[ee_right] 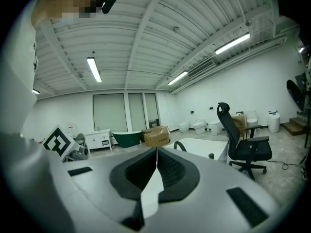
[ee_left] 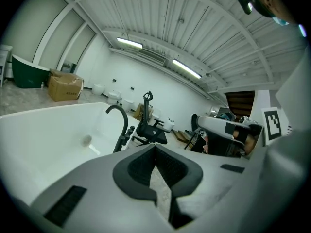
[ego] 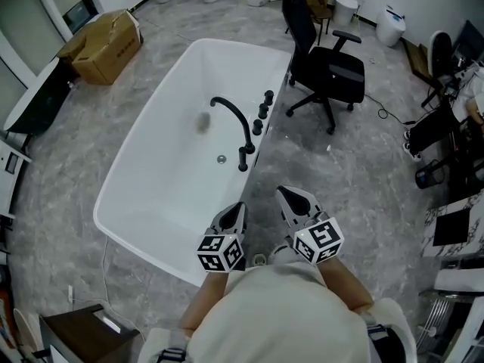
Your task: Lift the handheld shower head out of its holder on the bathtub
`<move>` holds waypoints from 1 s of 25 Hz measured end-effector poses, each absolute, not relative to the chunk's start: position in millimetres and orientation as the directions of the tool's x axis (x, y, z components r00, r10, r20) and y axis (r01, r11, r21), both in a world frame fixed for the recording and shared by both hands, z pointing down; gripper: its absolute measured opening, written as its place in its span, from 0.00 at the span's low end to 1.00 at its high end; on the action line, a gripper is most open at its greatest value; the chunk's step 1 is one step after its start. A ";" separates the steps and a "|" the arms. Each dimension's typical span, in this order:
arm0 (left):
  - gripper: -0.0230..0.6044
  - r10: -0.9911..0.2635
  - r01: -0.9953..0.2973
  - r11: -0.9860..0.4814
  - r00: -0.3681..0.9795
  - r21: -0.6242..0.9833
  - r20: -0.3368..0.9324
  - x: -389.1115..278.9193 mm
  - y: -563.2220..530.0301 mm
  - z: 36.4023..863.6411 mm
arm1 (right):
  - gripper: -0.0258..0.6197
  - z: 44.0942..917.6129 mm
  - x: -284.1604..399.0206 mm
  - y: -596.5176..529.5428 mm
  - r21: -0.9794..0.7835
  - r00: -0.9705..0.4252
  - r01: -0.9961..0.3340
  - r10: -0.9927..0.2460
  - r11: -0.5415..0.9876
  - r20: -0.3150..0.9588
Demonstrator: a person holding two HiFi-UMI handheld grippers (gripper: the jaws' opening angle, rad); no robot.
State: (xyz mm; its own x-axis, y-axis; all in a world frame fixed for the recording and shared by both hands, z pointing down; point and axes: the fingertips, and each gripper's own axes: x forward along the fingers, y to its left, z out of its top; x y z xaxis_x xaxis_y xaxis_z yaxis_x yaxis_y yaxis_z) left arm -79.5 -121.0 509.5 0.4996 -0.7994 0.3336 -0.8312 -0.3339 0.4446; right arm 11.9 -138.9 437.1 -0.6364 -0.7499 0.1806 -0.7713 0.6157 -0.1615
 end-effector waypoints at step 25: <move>0.07 -0.914 -0.887 -0.036 0.216 0.461 0.343 -107.5 -250.9 528.8 | 0.07 507.8 -16.0 -300.5 -0.120 -0.809 -0.553 -0.497 0.824 0.314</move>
State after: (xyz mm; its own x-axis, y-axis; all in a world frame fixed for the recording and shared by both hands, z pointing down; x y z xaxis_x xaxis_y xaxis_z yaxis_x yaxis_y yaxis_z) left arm -107.5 -250.9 528.8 0.2155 -0.9141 0.3434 -0.8869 -0.0361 0.4605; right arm -16.0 -300.5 507.8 -0.8088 -0.4972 0.3140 -0.5532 0.8244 -0.1196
